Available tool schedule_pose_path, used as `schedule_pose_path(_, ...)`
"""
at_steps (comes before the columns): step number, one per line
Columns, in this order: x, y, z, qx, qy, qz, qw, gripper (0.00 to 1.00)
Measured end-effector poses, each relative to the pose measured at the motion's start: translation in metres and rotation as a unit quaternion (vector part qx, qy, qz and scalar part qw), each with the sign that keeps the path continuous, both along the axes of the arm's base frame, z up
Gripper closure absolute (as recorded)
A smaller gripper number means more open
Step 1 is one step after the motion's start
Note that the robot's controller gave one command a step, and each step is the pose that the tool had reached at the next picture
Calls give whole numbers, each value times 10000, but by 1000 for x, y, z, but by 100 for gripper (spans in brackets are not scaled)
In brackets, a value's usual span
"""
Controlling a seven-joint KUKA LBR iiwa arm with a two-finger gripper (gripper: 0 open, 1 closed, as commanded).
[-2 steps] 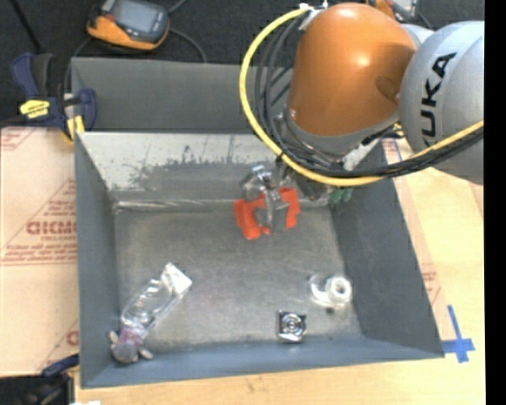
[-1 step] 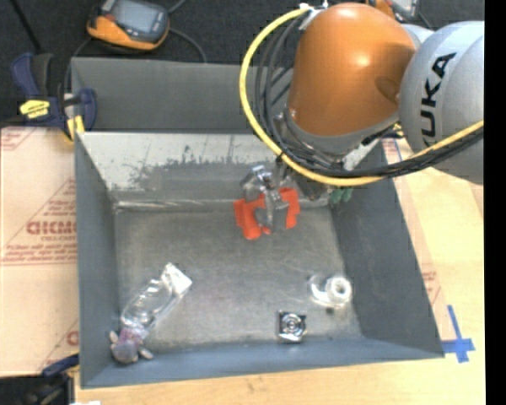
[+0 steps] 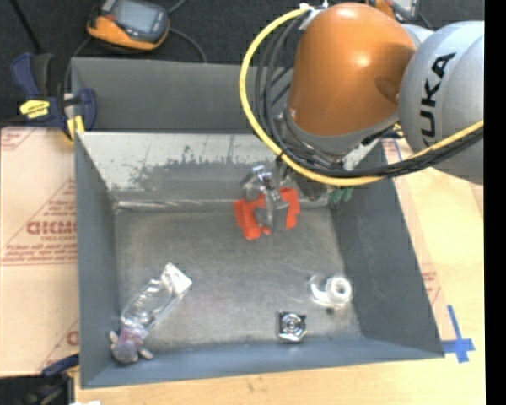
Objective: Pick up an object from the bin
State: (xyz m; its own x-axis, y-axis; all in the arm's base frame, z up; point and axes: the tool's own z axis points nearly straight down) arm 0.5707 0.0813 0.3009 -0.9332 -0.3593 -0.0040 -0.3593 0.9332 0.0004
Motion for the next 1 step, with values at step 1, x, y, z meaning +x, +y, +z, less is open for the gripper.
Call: schedule_pose_path(1, 0, 0, 0, 0, 0, -3, 10000, 100)
